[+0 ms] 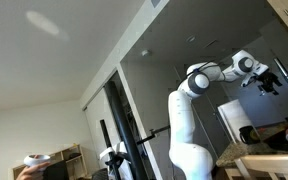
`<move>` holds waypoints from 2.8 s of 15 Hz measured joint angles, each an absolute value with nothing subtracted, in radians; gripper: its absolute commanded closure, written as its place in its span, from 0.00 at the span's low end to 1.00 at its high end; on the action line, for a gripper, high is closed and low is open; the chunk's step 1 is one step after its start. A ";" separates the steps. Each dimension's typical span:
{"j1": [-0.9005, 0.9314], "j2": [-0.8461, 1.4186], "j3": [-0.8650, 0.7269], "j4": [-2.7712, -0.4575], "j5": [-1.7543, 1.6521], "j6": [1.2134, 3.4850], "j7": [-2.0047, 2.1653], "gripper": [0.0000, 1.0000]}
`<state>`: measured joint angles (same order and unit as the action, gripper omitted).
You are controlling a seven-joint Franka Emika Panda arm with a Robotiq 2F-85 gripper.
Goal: Put the white and orange bottle in the black bowl, move the clear bottle to the right, move the glass jar to the left
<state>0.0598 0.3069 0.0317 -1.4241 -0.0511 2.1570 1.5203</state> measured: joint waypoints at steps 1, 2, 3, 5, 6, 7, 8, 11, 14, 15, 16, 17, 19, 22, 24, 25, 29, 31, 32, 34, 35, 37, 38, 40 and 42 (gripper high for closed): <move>0.060 0.340 0.031 -1.384 -0.045 2.133 1.527 0.00; 0.061 0.378 0.027 -1.334 -0.045 2.110 1.540 0.00; 0.063 0.419 0.021 -1.284 -0.045 2.095 1.558 0.00; 0.073 0.490 0.001 -1.193 -0.045 2.059 1.594 0.00; 0.075 0.512 -0.003 -1.163 -0.045 2.051 1.600 0.00; 0.076 0.524 -0.004 -1.146 -0.045 2.045 1.603 0.00; 0.076 0.529 -0.004 -1.140 -0.045 2.045 1.604 0.00; 0.072 0.537 -0.005 -1.143 -0.046 2.035 1.605 0.00; 0.058 0.576 -0.013 -1.142 -0.036 1.974 1.615 0.00; 0.056 0.587 -0.014 -1.139 -0.036 1.982 1.616 0.00; 0.056 0.587 -0.014 -1.137 -0.036 1.985 1.616 0.00; 0.058 0.585 -0.014 -1.137 -0.036 1.984 1.616 0.00; 0.062 0.584 -0.014 -1.137 -0.036 1.984 1.616 0.00; 0.061 0.584 -0.014 -1.137 -0.036 1.984 1.616 0.00; 0.062 0.586 -0.013 -1.139 -0.037 2.020 1.616 0.00; 0.062 0.590 -0.013 -1.139 -0.039 2.051 1.623 0.00; 0.062 0.603 -0.014 -1.139 -0.041 2.088 1.636 0.00; 0.062 0.603 -0.014 -1.138 -0.041 2.088 1.636 0.00; 0.062 0.603 -0.014 -1.138 -0.041 2.086 1.636 0.00; 0.062 0.607 -0.014 -1.138 -0.041 2.081 1.636 0.00; 0.062 0.609 -0.014 -1.138 -0.043 2.079 1.636 0.00; 0.062 0.613 -0.015 -1.139 -0.045 2.079 1.636 0.00; 0.062 0.613 -0.015 -1.139 -0.045 2.079 1.636 0.00; 0.062 0.613 -0.016 -1.139 -0.045 2.079 1.636 0.00; 0.061 0.614 -0.016 -1.140 -0.031 2.068 1.630 0.00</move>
<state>0.0609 0.6136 -0.0156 -1.1396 -0.0310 2.0684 1.6302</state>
